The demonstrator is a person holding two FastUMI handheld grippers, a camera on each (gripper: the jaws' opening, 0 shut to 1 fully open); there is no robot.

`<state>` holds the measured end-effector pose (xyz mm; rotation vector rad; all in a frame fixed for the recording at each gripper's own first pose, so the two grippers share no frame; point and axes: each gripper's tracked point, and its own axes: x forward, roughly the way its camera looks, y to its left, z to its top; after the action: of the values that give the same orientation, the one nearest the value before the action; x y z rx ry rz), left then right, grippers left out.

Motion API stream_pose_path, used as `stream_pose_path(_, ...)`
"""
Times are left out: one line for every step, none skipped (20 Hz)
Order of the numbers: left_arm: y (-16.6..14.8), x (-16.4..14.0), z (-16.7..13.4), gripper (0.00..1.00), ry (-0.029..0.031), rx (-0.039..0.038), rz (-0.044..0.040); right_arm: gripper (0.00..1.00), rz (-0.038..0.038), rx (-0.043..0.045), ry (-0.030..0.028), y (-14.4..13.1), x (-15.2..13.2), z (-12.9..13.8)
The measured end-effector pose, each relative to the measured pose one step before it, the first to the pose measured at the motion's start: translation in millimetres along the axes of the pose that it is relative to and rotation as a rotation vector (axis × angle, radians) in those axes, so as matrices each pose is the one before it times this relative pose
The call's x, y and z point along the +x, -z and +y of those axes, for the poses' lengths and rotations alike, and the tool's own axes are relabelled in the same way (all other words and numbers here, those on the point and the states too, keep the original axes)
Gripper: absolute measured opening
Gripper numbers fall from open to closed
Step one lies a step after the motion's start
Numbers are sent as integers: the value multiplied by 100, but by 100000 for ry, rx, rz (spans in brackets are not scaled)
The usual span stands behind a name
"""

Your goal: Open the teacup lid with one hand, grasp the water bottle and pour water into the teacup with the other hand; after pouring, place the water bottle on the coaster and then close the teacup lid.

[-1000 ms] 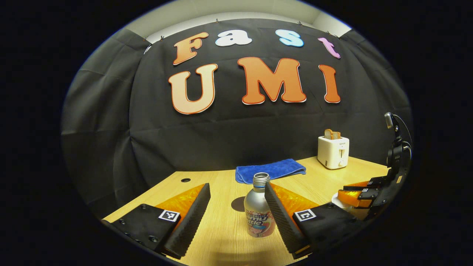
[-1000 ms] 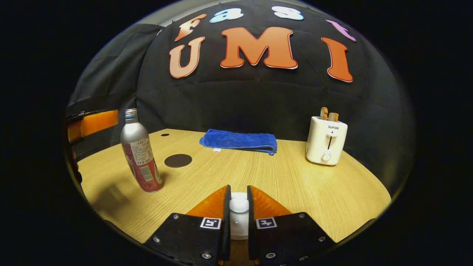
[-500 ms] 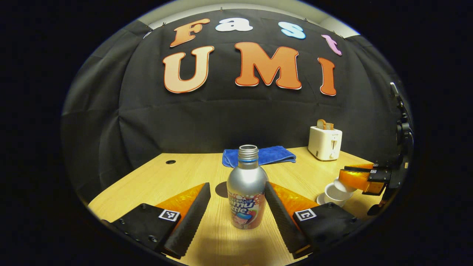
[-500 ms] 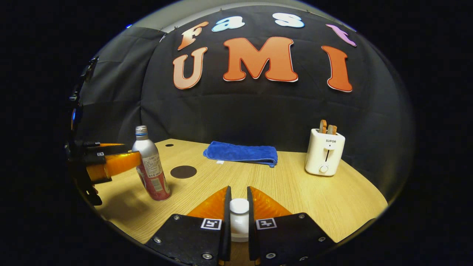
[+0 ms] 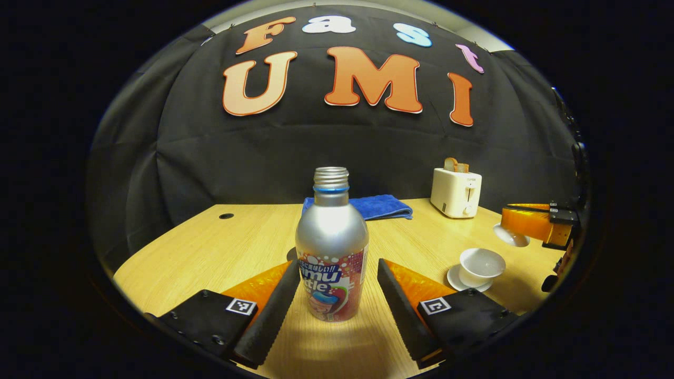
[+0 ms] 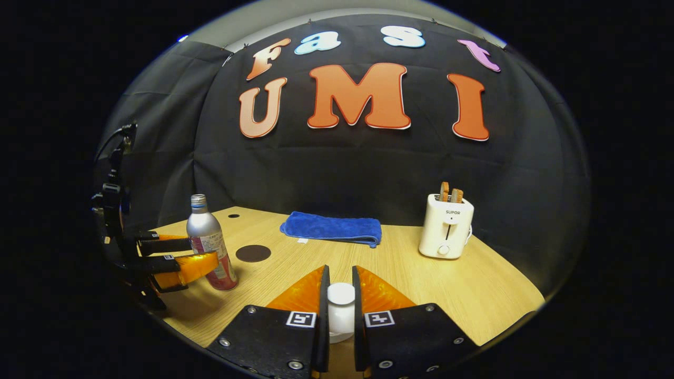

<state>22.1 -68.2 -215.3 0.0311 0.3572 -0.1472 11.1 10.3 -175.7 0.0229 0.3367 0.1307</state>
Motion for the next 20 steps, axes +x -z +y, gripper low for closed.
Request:
stream_pose_path(231, 391, -34, 97, -215, -771, 1350, 19, -597, 9, 810, -216, -221, -333)
stream_pose_path(347, 232, 70, 97, -532, -1055, 577, 19, -442, 44, 405, -190, -216, -282)
stream_pose_path(584, 405, 335, 97, -940, -1506, 2267, 19, -623, 161, 677, -207, -205, -202)
stream_pose_path(593, 418, 239, 96, -375, -1533, 1225, 19, -570, 255, 572, -194, -152, -349)
stream_pose_path(244, 449, 51, 97, -561, -829, 1386, 19, -110, 178, 218, -35, -154, -163)
stream_pose_path(240, -41, 168, 96, -889, -268, 576, 19, -407, 110, 647, -102, -136, -281)
stream_pose_path(-575, -194, 20, 89, -208, 649, -1812, 19, -136, 46, 168, -28, -290, -169)
stream_pose_path(3, 106, 52, 89, -1040, 308, 516, 19, -191, 73, 746, -40, -224, -407)
stream_pose_path(41, 109, 73, 87, -371, 487, 715, 19, -224, 138, 0, 22, -234, -179)
stream_pose_path(81, -186, 70, 85, -359, 814, 185, 19, -470, 308, 696, -133, -141, -350)
stream_pose_path(-188, -43, -88, 84, -212, 1746, 560, 19, -339, 366, 47, -152, -137, -232)
stream_pose_path(-169, -131, -19, 84, -569, 2663, 95, 19, -463, 354, 527, -162, -77, -246)
stream_pose_path(-601, -6, 16, 84, -894, 3062, -1005, 19, -336, 206, 345, -40, -55, -319)
stream_pose_path(-154, -116, 30, 84, -959, 3917, -235, 19, -526, 89, 477, -204, -31, -268)
stream_pose_path(-167, -79, 118, 84, -1111, 4460, -296, 19, -568, -42, 502, -276, -63, -247)
stream_pose_path(-357, -50, -12, 84, -577, 4719, -205, 19, -432, -185, 60, -131, -176, -192)
stream_pose_path(-308, 59, -178, 84, -435, 4440, -255, 19, -701, -354, 547, -198, -123, -359)
stream_pose_path(-309, 74, -126, 84, 130, 3975, 11, 19, -448, -483, 125, -188, -161, -276)
stream_pose_path(-355, 96, -193, 83, 187, 3397, -118, 19, -676, -388, 752, -174, -255, -371)
stream_pose_path(-41, 223, -321, 84, 186, 3707, 550, 19, -410, -211, 465, -191, -52, -404)
